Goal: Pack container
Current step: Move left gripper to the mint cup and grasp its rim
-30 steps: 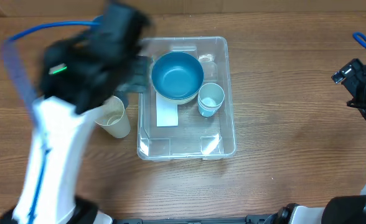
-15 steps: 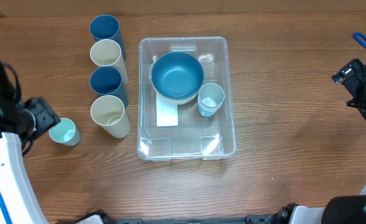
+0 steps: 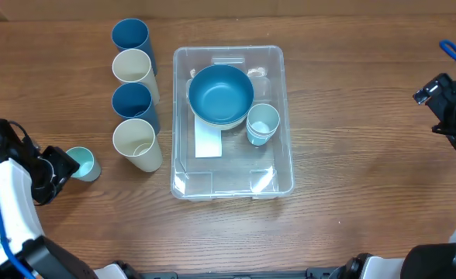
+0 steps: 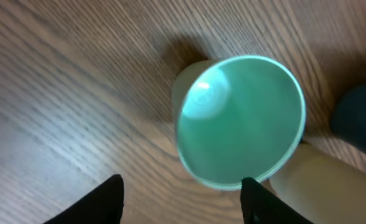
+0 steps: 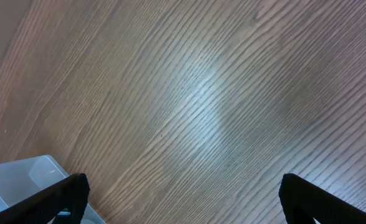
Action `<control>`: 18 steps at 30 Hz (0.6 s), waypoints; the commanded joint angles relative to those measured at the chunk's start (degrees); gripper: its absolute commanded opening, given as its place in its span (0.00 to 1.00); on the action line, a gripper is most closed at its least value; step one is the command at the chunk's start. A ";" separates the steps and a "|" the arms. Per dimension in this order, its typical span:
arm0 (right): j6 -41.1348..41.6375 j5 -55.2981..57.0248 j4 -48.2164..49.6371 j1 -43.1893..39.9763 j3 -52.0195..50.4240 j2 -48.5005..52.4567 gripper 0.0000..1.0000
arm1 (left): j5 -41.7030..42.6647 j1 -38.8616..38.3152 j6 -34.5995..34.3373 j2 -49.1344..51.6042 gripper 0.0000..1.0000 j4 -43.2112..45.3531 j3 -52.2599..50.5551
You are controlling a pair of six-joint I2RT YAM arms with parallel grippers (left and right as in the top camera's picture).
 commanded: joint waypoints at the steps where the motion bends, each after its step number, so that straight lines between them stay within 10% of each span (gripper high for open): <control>1: 0.28 0.07 0.15 -0.17 0.57 -0.31 1.00 | 0.90 0.09 1.14 2.58 0.54 2.54 -0.57; 18: 0.28 0.07 0.15 -0.17 0.57 -0.31 1.00 | -1.05 0.09 0.48 9.46 0.04 8.61 0.20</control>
